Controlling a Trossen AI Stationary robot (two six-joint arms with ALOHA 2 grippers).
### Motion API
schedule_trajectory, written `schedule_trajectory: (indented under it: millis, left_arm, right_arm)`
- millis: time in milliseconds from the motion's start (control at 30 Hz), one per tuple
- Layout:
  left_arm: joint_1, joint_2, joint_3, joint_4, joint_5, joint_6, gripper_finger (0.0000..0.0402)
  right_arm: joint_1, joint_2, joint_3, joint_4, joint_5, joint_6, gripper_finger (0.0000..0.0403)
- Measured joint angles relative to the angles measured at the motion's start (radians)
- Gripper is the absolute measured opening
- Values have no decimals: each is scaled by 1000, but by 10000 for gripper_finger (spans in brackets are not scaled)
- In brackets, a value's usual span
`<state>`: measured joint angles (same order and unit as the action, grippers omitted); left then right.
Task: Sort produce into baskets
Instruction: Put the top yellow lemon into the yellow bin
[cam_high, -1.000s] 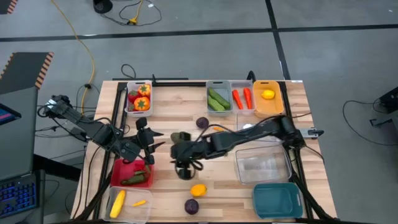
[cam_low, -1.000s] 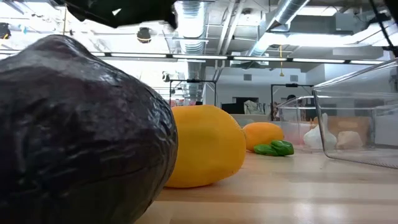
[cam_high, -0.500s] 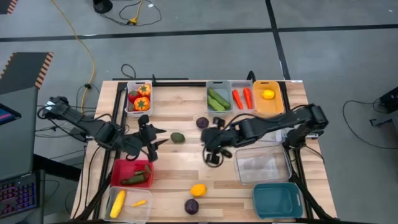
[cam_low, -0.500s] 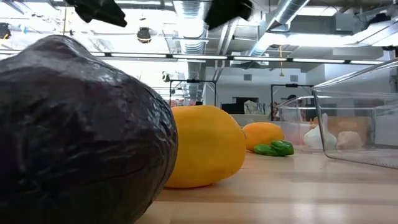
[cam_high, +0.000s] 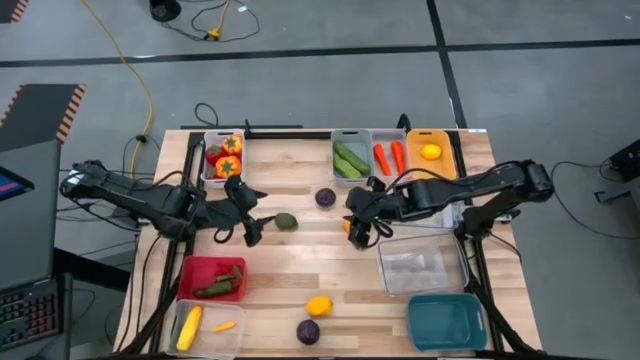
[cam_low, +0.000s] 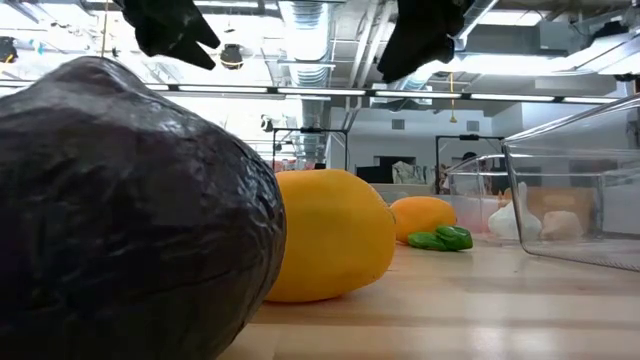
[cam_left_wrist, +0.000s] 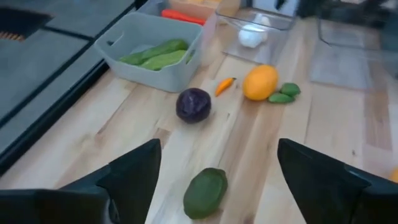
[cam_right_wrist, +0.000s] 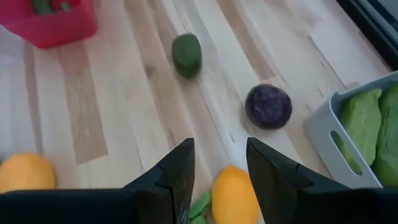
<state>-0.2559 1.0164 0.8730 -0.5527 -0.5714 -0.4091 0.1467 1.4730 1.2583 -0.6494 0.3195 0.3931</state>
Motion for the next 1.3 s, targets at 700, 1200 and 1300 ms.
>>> schedule_trajectory:
  millis: [700, 1200, 1300]
  left_arm:
    - [64, 0, 0, 5, 44, -19, 316]
    - [63, 0, 0, 5, 44, -18, 316]
    - [63, 0, 0, 5, 44, -18, 316]
  right_arm:
    - [-40, 81, 0, -4, -89, 2, 229]
    - [-84, 91, -1, -68, -89, -9, 395]
    - [-92, 91, -1, -68, -89, -8, 387]
